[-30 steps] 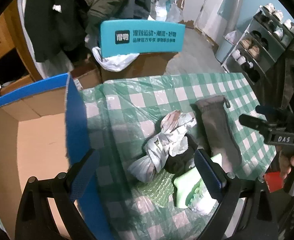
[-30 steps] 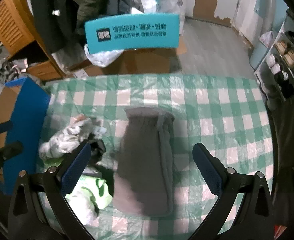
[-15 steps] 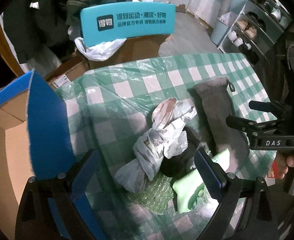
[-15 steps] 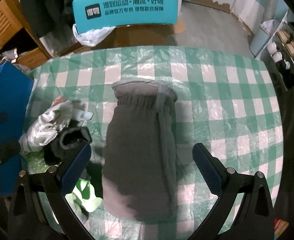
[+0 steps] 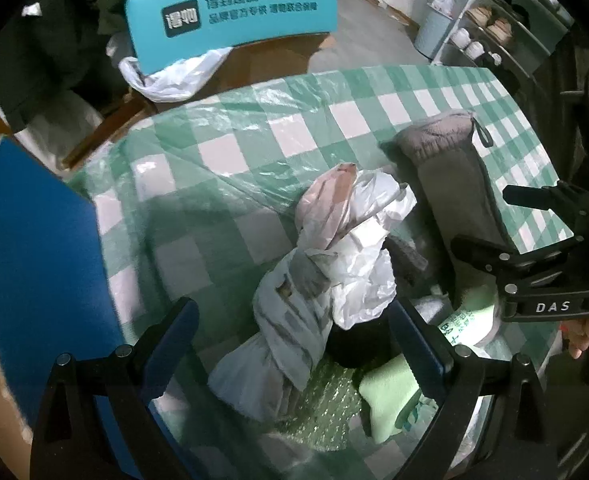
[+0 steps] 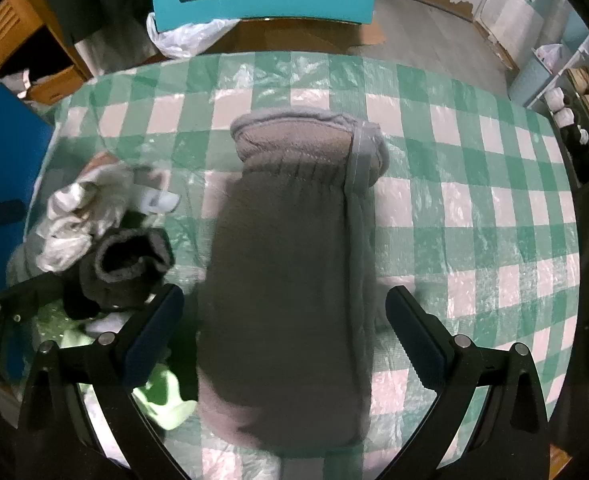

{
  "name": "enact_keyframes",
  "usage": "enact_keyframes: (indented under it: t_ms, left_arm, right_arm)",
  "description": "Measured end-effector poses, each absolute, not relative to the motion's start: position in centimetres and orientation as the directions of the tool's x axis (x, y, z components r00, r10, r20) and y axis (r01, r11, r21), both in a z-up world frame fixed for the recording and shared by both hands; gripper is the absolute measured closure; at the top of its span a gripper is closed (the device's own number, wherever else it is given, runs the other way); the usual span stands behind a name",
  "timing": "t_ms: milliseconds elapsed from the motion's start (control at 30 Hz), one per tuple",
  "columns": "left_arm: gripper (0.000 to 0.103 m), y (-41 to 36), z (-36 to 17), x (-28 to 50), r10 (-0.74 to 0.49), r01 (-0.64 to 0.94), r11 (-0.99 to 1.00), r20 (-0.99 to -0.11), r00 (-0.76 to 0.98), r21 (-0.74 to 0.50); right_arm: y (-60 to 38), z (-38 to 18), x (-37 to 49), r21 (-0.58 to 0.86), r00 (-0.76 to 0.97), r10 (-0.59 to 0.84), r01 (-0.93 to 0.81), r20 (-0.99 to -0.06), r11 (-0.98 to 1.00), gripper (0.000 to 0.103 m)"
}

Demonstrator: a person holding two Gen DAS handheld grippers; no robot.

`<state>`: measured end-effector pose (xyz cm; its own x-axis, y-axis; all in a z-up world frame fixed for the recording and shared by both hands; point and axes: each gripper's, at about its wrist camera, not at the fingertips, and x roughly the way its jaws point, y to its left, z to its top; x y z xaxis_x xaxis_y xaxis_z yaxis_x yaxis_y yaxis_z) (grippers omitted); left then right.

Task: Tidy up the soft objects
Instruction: 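Reach the left tool to the crumpled white sock while the right tool reaches the grey fleece sock, then close the left tool on the white sock while the right tool grasps the grey sock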

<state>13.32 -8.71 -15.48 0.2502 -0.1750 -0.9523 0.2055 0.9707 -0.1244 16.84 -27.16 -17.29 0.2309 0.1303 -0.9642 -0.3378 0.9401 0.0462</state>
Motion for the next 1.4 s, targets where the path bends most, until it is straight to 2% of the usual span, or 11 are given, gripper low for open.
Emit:
enact_keyframes:
  t_ms: [33,67,267,367,567,667,733,833,1000,1400]
  left_arm:
    - [0.009,-8.6,-15.7,13.4,-0.181,0.203,0.97,-0.953,0.244,-0.132]
    - [0.018,-8.5,-16.1,13.6,-0.186,0.196,0.97,-0.955,0.232,-0.141]
    - [0.05,-7.6,-16.9,14.3,-0.292,0.132,0.954,-0.939,0.182,-0.27]
    - [0.061,-7.6,-16.6,14.2,-0.285,0.149,0.954,-0.94,0.187,-0.259]
    - [0.067,-7.6,-16.0,13.7,-0.281,0.17,0.954,-0.937,0.208,-0.249]
    - [0.068,-7.4,-15.3,13.7,-0.28,0.166,0.955,-0.932,0.23,-0.246]
    - [0.068,-7.3,-14.8,13.7,-0.284,0.16,0.955,-0.927,0.244,-0.25]
    - [0.068,-7.2,-13.7,13.5,-0.286,0.16,0.955,-0.918,0.274,-0.25]
    - [0.068,-6.8,-12.4,13.2,-0.302,0.134,0.953,-0.905,0.301,-0.273]
    - [0.068,-6.2,-10.0,11.2,-0.267,0.107,0.964,-0.886,0.378,-0.244]
  right_arm:
    - [-27.3,-17.5,16.9,0.04,0.229,0.123,-0.336,-0.966,0.941,0.002]
    - [-27.4,-17.7,16.9,0.034,0.227,0.114,-0.332,-0.967,0.943,0.002]
    - [-28.3,-18.6,17.5,0.042,0.198,0.106,-0.302,-0.974,0.952,0.007]
    - [-28.2,-18.7,17.6,0.05,0.193,0.115,-0.314,-0.974,0.948,0.014]
    - [-28.2,-19.2,17.6,0.082,0.175,0.147,-0.332,-0.974,0.94,0.033]
    - [-27.9,-19.0,17.3,0.077,0.175,0.147,-0.355,-0.974,0.932,0.048]
    - [-27.6,-18.4,17.0,0.059,0.194,0.139,-0.371,-0.971,0.927,0.064]
    - [-27.5,-17.3,16.5,0.046,0.223,0.141,-0.383,-0.965,0.923,0.075]
    - [-27.3,-16.1,16.3,0.054,0.236,0.154,-0.382,-0.959,0.922,0.079]
    - [-26.6,-11.0,14.9,0.062,0.309,0.2,-0.404,-0.93,0.913,0.079]
